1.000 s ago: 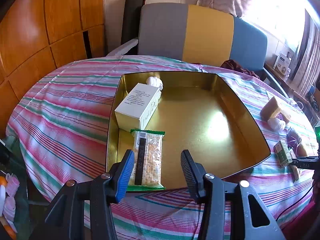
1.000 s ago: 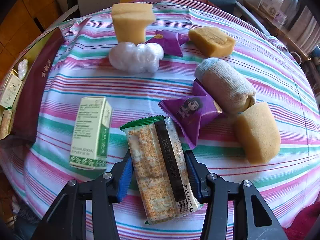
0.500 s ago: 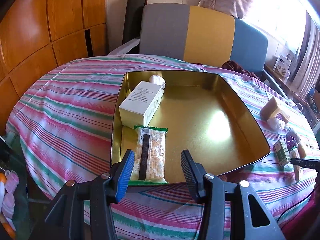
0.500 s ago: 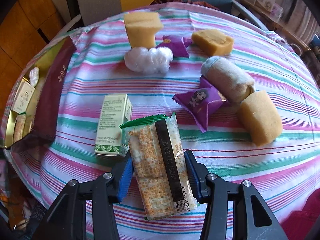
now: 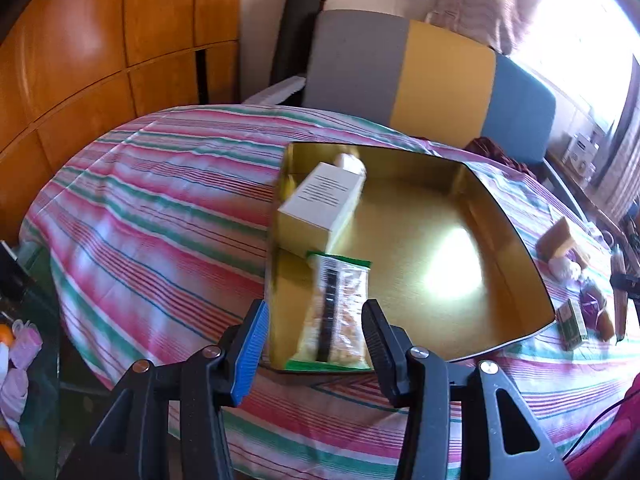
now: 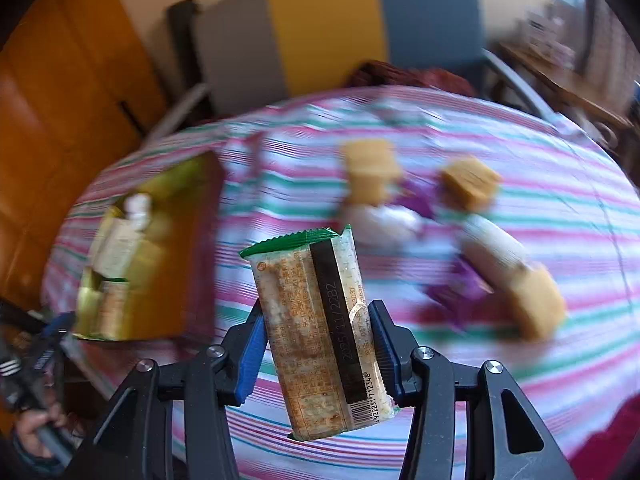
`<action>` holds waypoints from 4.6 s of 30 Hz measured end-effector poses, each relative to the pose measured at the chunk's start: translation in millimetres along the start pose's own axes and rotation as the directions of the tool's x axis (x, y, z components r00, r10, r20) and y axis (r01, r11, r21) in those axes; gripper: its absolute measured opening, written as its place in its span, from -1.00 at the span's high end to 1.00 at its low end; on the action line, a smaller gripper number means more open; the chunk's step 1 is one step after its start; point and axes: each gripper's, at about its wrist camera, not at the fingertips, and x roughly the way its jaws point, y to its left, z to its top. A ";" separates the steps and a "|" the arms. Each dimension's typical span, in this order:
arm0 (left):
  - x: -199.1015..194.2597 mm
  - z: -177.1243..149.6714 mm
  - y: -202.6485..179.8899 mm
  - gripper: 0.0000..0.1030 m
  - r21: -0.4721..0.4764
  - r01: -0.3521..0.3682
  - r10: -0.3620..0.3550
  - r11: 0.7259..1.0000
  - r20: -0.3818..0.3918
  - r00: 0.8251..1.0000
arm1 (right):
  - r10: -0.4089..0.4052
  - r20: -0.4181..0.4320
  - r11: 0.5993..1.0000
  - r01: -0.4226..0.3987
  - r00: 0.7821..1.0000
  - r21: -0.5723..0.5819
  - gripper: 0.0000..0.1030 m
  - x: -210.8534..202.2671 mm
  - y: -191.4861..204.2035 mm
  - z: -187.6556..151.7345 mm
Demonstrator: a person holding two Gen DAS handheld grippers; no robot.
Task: Organize objects
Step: 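Carry the right gripper's cracker packet into the tray beside the other packet and open, then grasp a yellow sponge cake with the left gripper while the right gripper approaches the sock roll, then carry the sponge cake toward the tray with the left gripper while the right grasps purple candy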
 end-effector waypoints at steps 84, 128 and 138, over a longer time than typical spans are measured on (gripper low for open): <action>78.6 67.8 -352.6 -0.65 0.347 0.440 -0.371 0.828 -0.250 0.894 | -0.194 0.107 0.799 0.094 0.975 0.594 -0.52 9.8 -203.5 5.4; 44.8 34.5 -297.3 -0.07 0.290 0.532 -0.469 0.795 -0.261 0.844 | -0.252 -0.008 0.734 0.197 0.968 0.650 -0.67 26.5 -232.6 -1.5; 14.8 17.2 -234.0 -0.07 0.219 0.538 -0.491 0.814 -0.236 0.839 | -0.337 -0.003 0.747 0.269 0.941 0.608 -0.69 19.3 -221.3 -0.7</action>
